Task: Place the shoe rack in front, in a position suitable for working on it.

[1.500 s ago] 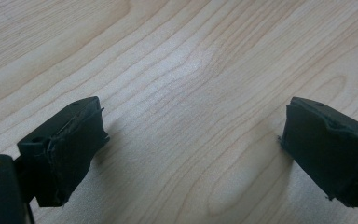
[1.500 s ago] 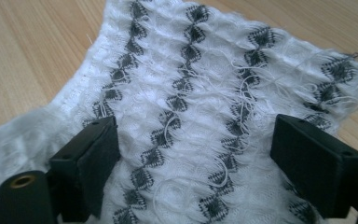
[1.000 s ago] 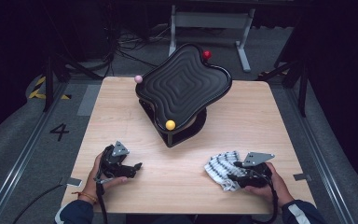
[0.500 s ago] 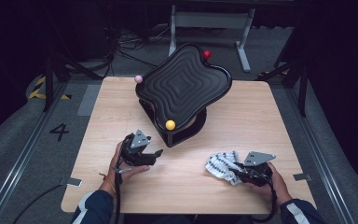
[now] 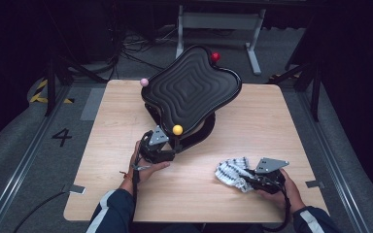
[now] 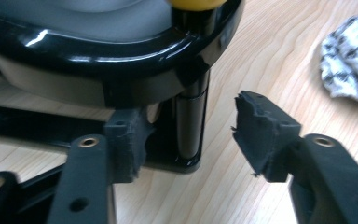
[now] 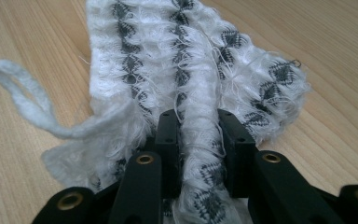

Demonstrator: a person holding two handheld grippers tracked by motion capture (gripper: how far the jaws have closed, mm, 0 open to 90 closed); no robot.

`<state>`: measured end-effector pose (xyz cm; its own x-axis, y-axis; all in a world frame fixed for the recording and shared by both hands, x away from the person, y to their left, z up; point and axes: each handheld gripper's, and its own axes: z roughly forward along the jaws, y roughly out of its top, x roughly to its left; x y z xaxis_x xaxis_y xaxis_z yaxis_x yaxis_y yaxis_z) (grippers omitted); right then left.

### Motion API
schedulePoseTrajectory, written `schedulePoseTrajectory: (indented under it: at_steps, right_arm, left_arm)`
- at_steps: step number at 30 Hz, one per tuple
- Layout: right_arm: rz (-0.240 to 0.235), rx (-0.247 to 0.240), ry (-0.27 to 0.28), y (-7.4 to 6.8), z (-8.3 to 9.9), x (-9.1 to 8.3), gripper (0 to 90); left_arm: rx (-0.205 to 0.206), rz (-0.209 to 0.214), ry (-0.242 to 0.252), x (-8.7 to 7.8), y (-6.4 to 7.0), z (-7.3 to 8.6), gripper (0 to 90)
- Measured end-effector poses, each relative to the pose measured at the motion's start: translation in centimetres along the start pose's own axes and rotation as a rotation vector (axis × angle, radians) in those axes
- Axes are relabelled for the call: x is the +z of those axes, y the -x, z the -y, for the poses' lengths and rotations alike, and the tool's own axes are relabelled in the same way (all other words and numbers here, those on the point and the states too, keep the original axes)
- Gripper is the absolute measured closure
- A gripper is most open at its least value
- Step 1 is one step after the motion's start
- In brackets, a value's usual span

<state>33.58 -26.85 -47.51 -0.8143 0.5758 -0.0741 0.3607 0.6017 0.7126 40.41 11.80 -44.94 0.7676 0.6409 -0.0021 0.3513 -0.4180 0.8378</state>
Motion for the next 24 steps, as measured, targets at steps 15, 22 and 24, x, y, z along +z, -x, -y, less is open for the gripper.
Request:
schedulePoseTrajectory:
  at_steps: [15,22,24]
  right_arm:
    - [-0.004,-0.005,0.007,0.2,0.2,-0.1,72.6]
    - [-0.002,-0.007,0.007,0.2,0.3,-0.2,72.6]
    - [0.0,-0.01,0.009,0.3,0.3,-0.2,72.6]
  left_arm:
    - [0.041,0.046,-0.002,1.2,0.8,-0.3,60.1]
    - [0.062,0.063,0.005,1.5,1.8,-0.3,62.3]
    - [0.071,0.077,0.013,1.6,2.1,-0.3,64.2]
